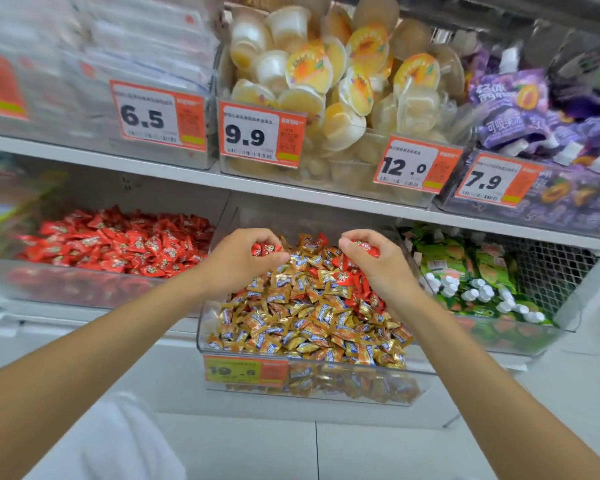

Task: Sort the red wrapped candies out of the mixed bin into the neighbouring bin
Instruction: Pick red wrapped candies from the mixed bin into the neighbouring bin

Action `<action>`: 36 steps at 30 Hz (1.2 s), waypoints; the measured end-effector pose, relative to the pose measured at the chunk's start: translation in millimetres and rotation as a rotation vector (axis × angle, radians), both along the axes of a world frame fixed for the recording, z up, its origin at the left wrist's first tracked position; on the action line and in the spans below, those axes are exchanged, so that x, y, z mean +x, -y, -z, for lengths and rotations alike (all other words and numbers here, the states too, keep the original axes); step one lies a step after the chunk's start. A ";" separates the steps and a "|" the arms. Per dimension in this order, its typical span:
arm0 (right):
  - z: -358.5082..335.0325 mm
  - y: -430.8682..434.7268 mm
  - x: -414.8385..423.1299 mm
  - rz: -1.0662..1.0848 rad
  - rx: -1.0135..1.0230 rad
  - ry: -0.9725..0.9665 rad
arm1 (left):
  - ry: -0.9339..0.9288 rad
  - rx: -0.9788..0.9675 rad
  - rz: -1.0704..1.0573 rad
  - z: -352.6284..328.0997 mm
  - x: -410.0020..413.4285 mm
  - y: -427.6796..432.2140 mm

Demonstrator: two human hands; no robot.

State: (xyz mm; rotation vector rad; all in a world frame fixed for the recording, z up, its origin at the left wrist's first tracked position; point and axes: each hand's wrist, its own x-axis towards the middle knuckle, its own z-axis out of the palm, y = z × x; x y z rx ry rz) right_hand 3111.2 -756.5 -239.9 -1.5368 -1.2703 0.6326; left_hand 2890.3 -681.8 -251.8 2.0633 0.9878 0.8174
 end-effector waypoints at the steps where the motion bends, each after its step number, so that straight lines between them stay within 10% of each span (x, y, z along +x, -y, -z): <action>1: -0.7 -4.5 -11.4 -0.016 -0.002 0.005 | 0.056 0.012 -0.045 -3.4 -9.6 0.4; 6: -1.9 -39.1 -85.9 -0.201 -0.012 0.118 | 0.168 0.065 -0.293 7.2 -80.4 -12.8; 19: 16.4 -181.4 -257.3 -0.336 -0.132 0.212 | -0.453 0.006 -0.432 36.5 -253.3 -140.8; 25: 30.0 -192.5 -245.5 -0.498 -0.265 0.633 | -0.523 0.017 -0.423 49.3 -278.3 -132.2; 36: 7.2 -80.7 -78.3 -0.183 -0.067 0.807 | -0.343 0.237 -0.277 15.3 -177.9 -71.3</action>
